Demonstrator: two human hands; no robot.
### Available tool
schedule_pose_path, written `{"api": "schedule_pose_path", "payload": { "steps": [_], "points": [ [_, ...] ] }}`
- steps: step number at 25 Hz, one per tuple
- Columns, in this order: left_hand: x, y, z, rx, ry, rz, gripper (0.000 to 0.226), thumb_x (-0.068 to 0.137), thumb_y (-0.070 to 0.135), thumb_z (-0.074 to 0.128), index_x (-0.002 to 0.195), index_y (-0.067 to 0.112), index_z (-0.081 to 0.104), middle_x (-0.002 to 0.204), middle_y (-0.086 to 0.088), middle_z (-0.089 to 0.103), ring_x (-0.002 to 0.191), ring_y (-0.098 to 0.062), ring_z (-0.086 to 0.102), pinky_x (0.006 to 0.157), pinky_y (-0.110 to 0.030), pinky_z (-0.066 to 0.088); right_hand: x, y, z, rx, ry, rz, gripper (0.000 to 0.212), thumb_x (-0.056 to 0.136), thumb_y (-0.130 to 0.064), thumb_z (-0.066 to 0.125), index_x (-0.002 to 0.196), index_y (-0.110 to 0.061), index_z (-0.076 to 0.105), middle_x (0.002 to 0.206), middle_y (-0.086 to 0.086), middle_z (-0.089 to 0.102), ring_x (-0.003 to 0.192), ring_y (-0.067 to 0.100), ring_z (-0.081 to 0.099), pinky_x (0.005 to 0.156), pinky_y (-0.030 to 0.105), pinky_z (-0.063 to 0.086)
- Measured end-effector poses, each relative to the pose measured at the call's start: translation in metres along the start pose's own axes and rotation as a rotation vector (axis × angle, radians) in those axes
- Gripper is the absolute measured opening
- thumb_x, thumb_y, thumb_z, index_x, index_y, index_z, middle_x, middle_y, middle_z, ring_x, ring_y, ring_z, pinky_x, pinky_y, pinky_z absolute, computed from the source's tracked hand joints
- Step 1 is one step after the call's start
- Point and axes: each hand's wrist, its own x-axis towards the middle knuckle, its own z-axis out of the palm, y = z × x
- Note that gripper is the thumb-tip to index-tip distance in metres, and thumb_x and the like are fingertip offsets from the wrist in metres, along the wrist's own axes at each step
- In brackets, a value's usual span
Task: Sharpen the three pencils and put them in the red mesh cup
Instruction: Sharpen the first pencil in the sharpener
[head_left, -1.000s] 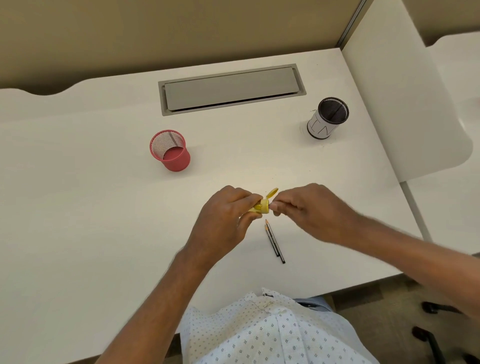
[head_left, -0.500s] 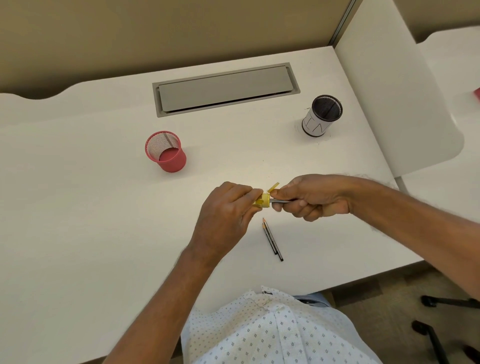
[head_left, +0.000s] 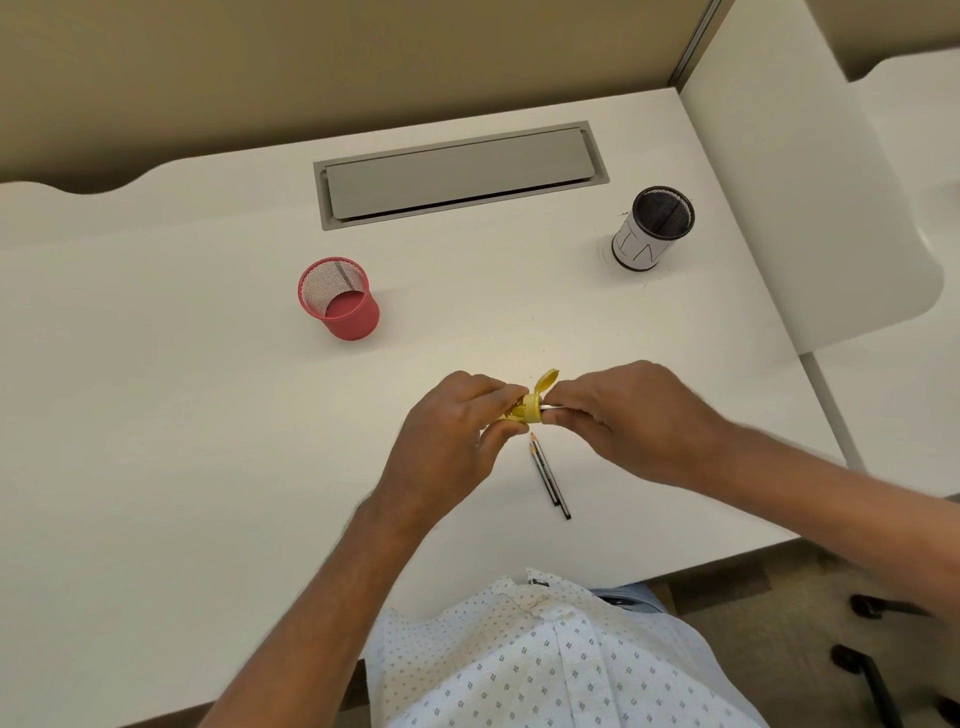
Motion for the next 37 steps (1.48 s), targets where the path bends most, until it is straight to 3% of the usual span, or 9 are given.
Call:
{"api": "schedule_pose_path", "payload": {
  "steps": [6,9,13,19,23,25,29,32,37],
  "points": [
    [0.001,-0.004,0.007,0.103,0.095,0.088,0.029,0.087,0.021,0.079,0.114,0.011,0.075,0.101,-0.002,0.074,0.087,-0.025,0.064,0.074,-0.037,0.053,0.021,0.019,-0.006,0.914,-0.38,0.39,0.037,0.103,-0.043,0.059,0.077,-0.022,0.075,0.054,-0.011,0.038,0.052,0.011,0.03,0.05,0.025,0.026],
    [0.003,-0.007,0.01,0.134,0.107,0.114,0.029,0.086,0.019,0.08,0.113,0.01,0.075,0.101,-0.004,0.074,0.087,-0.027,0.064,0.074,-0.04,0.054,0.025,0.024,-0.007,0.997,-0.521,0.446,0.048,0.105,-0.05,0.051,0.079,-0.017,0.075,0.057,-0.005,0.032,0.054,0.013,0.021,0.048,0.023,0.019],
    [0.004,-0.016,0.011,0.119,0.137,0.059,0.031,0.085,0.018,0.081,0.115,0.011,0.075,0.104,-0.002,0.074,0.093,-0.024,0.063,0.078,-0.035,0.053,0.024,0.029,-0.011,1.022,-0.553,0.498,0.052,0.105,-0.053,0.047,0.085,-0.017,0.078,0.058,-0.004,0.03,0.056,0.015,0.017,0.049,0.026,0.016],
    [0.006,-0.022,0.014,-0.074,0.141,-0.128,0.033,0.087,0.022,0.079,0.119,0.018,0.073,0.11,0.004,0.073,0.099,-0.015,0.061,0.084,-0.026,0.05,0.01,0.036,-0.013,1.091,-0.415,0.516,0.047,0.107,-0.05,0.046,0.096,-0.015,0.075,0.061,-0.006,0.031,0.054,0.012,0.022,0.048,0.02,0.021],
    [0.005,-0.023,0.023,-0.227,0.149,-0.201,0.031,0.086,0.022,0.081,0.116,0.022,0.073,0.108,0.011,0.072,0.099,-0.01,0.062,0.085,-0.024,0.05,-0.002,0.038,0.021,1.103,-0.151,0.635,0.019,0.102,-0.033,0.049,0.094,-0.025,0.064,0.062,-0.011,0.047,0.055,0.009,0.035,0.055,0.023,0.03],
    [0.004,-0.021,0.028,-0.286,0.155,-0.218,0.03,0.086,0.021,0.081,0.115,0.024,0.073,0.107,0.013,0.072,0.097,-0.008,0.062,0.084,-0.025,0.051,-0.008,0.039,0.054,0.965,0.038,0.712,0.01,0.098,-0.03,0.052,0.096,-0.026,0.061,0.076,-0.014,0.059,0.061,0.009,0.044,0.062,0.027,0.036],
    [0.001,-0.018,0.038,-0.369,0.154,-0.236,0.031,0.086,0.023,0.08,0.114,0.032,0.071,0.103,0.018,0.071,0.096,-0.009,0.064,0.083,-0.03,0.054,-0.017,0.044,0.124,0.579,0.352,0.729,0.011,0.099,-0.015,0.06,0.107,-0.02,0.066,0.102,-0.002,0.053,0.078,0.005,0.056,0.073,0.03,0.046],
    [-0.002,-0.019,0.044,-0.388,0.144,-0.245,0.031,0.086,0.025,0.079,0.115,0.032,0.071,0.104,0.017,0.072,0.096,-0.012,0.065,0.083,-0.034,0.054,-0.017,0.053,0.155,0.538,0.372,0.818,0.014,0.099,-0.02,0.065,0.111,-0.018,0.07,0.099,0.001,0.061,0.081,0.015,0.059,0.078,0.034,0.052],
    [-0.009,-0.02,0.049,-0.392,0.147,-0.243,0.032,0.086,0.024,0.08,0.116,0.031,0.072,0.104,0.019,0.071,0.097,-0.013,0.066,0.084,-0.03,0.054,-0.014,0.06,0.176,0.517,0.351,0.853,0.014,0.097,-0.021,0.068,0.111,-0.019,0.066,0.093,-0.005,0.066,0.081,0.017,0.062,0.071,0.029,0.045]
  ]
}}
